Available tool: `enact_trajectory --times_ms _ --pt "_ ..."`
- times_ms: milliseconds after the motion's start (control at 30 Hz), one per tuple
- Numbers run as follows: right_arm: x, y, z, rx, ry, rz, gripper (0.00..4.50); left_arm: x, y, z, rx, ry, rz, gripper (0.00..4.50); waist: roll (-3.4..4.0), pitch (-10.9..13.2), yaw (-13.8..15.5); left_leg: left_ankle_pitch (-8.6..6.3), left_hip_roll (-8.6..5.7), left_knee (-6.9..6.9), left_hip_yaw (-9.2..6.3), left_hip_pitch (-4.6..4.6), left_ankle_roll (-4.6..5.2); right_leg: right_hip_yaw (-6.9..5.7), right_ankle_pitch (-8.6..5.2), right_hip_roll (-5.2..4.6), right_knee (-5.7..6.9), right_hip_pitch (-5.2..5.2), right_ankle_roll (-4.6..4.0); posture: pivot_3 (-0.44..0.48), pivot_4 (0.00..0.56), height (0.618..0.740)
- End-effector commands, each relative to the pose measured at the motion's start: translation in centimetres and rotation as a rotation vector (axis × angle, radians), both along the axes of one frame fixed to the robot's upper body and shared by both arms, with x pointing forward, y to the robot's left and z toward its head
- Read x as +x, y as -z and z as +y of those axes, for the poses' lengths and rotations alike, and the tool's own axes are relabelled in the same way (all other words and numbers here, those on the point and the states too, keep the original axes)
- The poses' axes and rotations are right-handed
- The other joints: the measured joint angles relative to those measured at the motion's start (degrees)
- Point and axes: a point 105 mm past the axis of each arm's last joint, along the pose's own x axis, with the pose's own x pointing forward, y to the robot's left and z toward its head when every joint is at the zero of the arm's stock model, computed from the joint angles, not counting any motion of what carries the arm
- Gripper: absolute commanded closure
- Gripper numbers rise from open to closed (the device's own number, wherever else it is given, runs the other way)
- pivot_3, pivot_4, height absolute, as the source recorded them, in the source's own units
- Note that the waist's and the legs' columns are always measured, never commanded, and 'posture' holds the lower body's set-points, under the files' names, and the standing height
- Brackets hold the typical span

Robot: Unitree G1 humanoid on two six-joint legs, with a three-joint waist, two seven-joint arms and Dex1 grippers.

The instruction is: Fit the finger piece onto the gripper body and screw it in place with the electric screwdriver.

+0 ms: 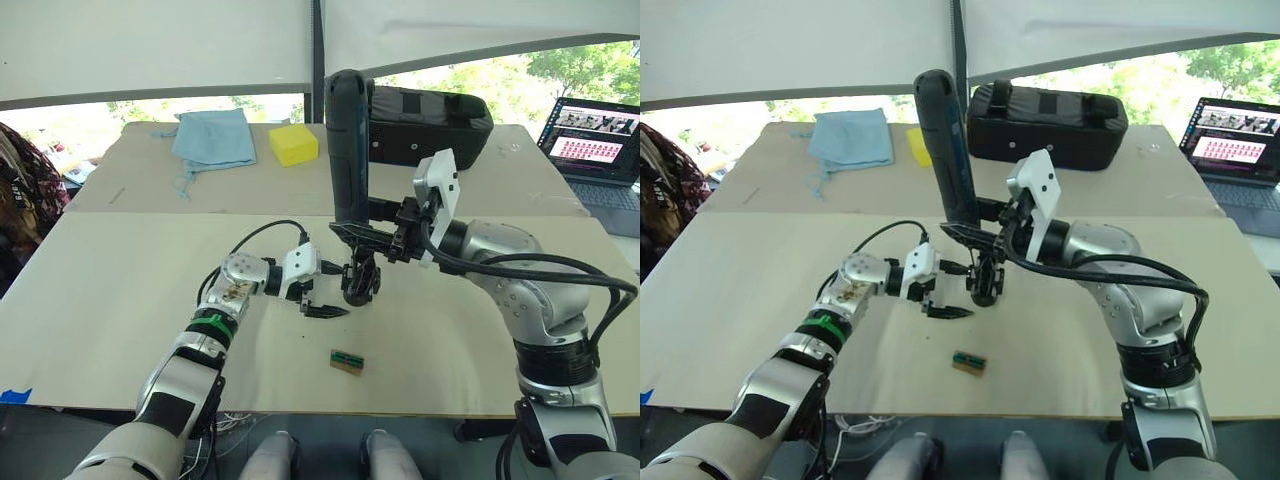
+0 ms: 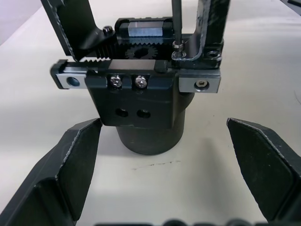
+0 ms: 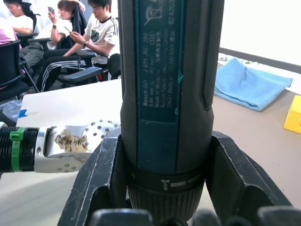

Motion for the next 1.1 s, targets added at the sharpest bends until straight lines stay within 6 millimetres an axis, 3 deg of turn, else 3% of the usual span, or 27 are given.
enact_trajectory --times_ms 33,300,400,500,533,800,967,1100 --pt "-0.8 -1.6 -0.1 0.017 -0.007 -0.090 2.58 0.8 -1.0 -0.7 -0.007 -0.020 -0.048 0.00 0.00 0.0 0.0 0.00 0.00 0.00 0.00 0.00 0.00 0.00 0.00 0.00 0.00 0.00 0.00 0.000 0.150 0.740" --pt "-0.7 -1.2 0.0 0.009 -0.007 -0.076 2.58 1.7 -0.8 -1.9 -0.031 -0.076 -0.003 0.00 -0.01 0.0 0.0 0.00 0.00 0.02 0.00 0.00 0.00 0.00 0.01 0.00 0.01 0.01 0.01 0.000 0.150 0.740" --pt "-0.4 -0.6 0.0 0.000 -0.003 -0.065 2.58 1.6 -0.5 -2.2 -0.042 -0.074 0.032 0.86 -0.01 0.0 0.1 0.00 -0.01 0.02 0.00 0.00 0.00 -0.02 0.01 0.00 0.02 0.02 0.01 0.000 0.150 0.740" --pt "0.0 -0.3 -0.1 -0.003 0.007 -0.058 2.58 1.5 -0.1 -2.2 -0.024 -0.067 0.025 2.14 -0.02 0.0 0.1 0.00 -0.01 0.13 0.00 0.00 0.00 -0.02 0.02 0.00 0.04 0.05 0.03 0.000 0.150 0.740" --pt "0.1 -0.1 -0.2 -0.005 0.009 -0.056 2.58 1.5 -0.1 -2.2 -0.023 -0.067 0.026 2.22 -0.02 0.0 0.0 0.00 -0.01 0.16 0.00 0.00 0.00 -0.02 0.02 0.00 0.07 0.06 0.04 0.000 0.150 0.740" --pt "0.5 1.3 -0.6 -0.040 0.001 -0.018 2.58 1.3 0.2 -2.2 -0.002 -0.048 0.019 2.22 -0.03 0.0 0.0 0.00 -0.01 0.28 0.00 0.02 0.00 -0.01 0.02 0.00 0.30 0.04 0.04 0.000 0.150 0.740" --pt "1.5 4.6 -1.0 -0.157 -0.003 0.043 2.58 1.4 0.3 -1.9 0.014 -0.055 0.004 2.22 -0.18 -0.2 0.0 0.00 -0.01 0.29 0.00 0.09 0.00 -0.01 0.02 0.01 0.32 0.09 0.04 0.000 0.150 0.740" --pt "2.3 5.8 -1.5 -0.168 0.021 0.077 2.58 1.4 0.5 -1.8 0.028 -0.053 -0.011 2.22 -0.49 -0.4 0.0 0.00 0.02 0.28 0.01 0.45 0.00 -0.01 0.01 0.03 0.31 0.40 0.04 0.000 0.150 0.740"
